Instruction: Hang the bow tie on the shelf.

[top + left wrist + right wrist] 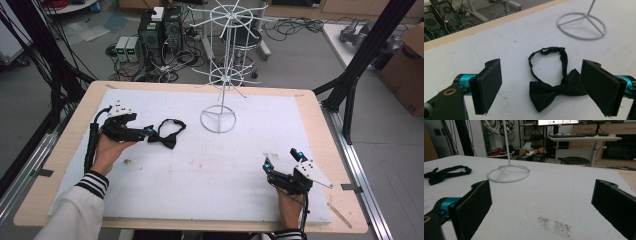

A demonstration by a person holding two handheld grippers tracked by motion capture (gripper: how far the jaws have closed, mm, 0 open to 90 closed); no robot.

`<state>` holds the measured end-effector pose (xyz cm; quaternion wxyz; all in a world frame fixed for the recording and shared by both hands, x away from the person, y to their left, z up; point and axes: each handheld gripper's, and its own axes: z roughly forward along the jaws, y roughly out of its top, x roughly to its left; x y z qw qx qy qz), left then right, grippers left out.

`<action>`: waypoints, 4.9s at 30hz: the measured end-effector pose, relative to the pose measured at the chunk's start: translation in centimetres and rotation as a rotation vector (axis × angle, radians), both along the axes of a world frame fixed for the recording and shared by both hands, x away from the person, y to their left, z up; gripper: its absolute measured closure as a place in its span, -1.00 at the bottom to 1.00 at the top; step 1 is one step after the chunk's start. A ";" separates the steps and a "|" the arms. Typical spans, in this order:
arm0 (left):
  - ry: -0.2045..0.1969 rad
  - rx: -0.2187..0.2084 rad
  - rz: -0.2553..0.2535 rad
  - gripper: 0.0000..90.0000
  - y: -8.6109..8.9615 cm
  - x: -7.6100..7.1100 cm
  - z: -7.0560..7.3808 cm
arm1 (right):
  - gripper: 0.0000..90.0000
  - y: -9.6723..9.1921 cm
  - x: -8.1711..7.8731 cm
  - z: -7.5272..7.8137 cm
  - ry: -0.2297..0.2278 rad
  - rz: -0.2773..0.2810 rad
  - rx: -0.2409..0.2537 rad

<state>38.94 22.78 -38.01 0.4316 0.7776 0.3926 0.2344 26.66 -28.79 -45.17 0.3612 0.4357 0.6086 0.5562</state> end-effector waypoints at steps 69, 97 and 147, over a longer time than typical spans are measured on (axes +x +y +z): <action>0.410 0.242 0.140 0.42 -5.7 6.5 -3.8 | -0.96 -0.1 0.0 0.0 -0.005 0.000 0.007; 0.419 0.177 0.132 0.97 -5.5 6.3 -3.3 | -0.96 -0.1 0.0 0.0 -0.005 0.001 0.008; 0.024 -0.074 -0.087 0.98 -5.6 0.7 3.4 | -0.96 -0.1 -0.1 0.0 -0.017 -0.001 -0.004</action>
